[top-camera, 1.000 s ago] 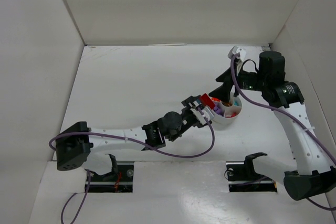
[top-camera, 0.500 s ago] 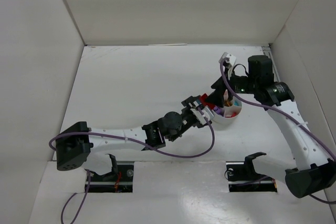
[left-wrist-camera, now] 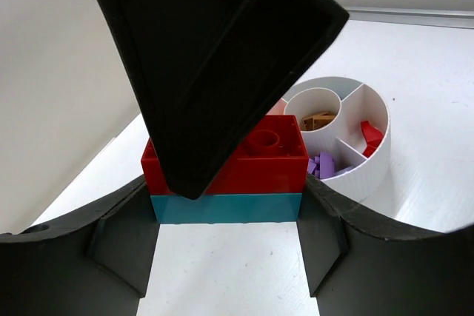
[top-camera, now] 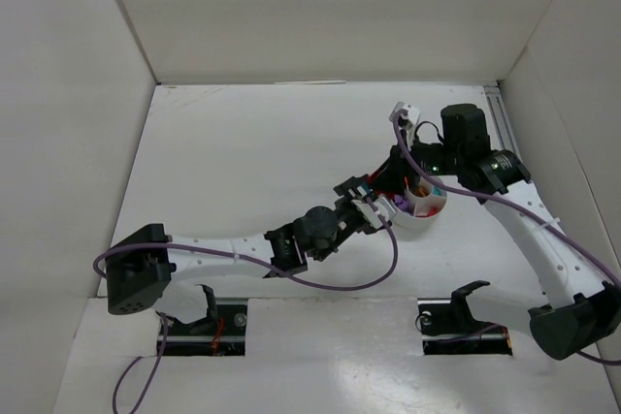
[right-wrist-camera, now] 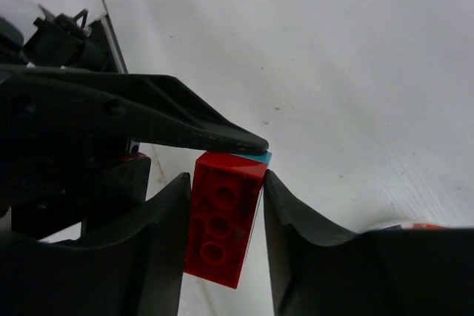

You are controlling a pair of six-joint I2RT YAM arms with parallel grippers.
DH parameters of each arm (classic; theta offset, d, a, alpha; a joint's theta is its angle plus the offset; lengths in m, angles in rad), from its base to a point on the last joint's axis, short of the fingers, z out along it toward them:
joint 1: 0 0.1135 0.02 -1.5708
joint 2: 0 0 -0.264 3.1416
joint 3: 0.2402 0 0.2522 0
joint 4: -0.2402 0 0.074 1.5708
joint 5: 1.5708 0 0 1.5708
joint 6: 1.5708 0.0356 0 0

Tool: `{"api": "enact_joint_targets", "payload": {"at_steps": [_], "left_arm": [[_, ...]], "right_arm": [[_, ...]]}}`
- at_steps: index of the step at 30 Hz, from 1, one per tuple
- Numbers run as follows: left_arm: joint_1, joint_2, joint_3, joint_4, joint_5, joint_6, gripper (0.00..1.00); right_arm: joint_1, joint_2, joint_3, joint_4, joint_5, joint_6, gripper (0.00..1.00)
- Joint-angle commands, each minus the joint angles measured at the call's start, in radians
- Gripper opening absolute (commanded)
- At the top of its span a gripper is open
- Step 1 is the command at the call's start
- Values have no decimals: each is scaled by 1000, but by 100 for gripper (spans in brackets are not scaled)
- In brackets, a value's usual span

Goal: Sort the legos into containers by color

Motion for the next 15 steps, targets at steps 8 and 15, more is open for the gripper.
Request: {"api": "enact_joint_targets", "payload": {"at_steps": [8,15], "left_arm": [[-5,-41,-28,83,-25,-91,35],[-5,-78,-62,43,-36,-220,35]], "right_arm": [[-86,-37,50,28,40,-26,23],[-233,-68,41,37,8,-89,22]]}}
